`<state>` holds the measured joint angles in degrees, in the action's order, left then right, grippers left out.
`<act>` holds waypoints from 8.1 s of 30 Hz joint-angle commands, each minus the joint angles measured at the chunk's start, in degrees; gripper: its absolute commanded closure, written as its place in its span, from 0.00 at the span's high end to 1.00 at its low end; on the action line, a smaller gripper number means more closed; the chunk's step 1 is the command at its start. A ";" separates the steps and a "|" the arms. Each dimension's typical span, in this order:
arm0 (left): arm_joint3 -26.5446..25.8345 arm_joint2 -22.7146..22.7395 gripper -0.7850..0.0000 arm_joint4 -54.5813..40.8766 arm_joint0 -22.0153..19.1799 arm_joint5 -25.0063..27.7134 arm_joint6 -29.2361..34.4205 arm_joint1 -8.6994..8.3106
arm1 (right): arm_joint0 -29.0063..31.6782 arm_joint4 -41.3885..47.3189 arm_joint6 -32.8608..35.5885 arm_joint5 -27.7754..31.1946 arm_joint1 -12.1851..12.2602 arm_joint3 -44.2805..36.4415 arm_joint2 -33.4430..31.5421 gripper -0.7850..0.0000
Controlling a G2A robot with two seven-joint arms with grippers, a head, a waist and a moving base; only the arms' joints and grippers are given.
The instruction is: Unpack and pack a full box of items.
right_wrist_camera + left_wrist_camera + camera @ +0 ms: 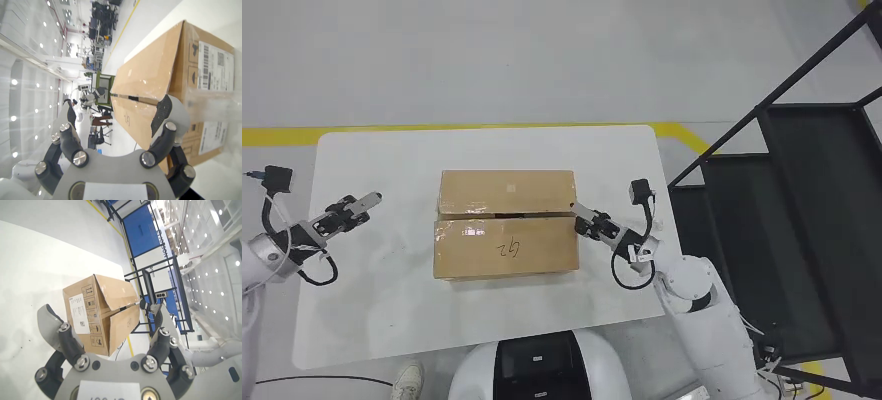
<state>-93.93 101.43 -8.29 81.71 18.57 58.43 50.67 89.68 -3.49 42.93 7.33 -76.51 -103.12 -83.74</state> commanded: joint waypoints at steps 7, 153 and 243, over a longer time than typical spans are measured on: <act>3.37 -2.01 1.00 -0.74 -3.13 2.16 6.12 -0.29 | 0.73 -1.42 8.69 -1.87 1.07 -2.54 -2.01 1.00; 41.93 -45.90 1.00 -35.92 -48.66 -1.80 29.08 7.33 | 15.67 23.27 22.21 18.21 13.93 -9.95 -7.40 1.00; 54.85 -45.03 1.00 -21.20 -49.87 11.81 15.48 8.65 | 9.37 18.49 17.21 7.01 14.11 -12.47 0.84 1.00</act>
<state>-37.69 55.80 -30.35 30.68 30.23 74.07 59.99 100.13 16.05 60.19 16.09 -62.37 -115.05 -84.15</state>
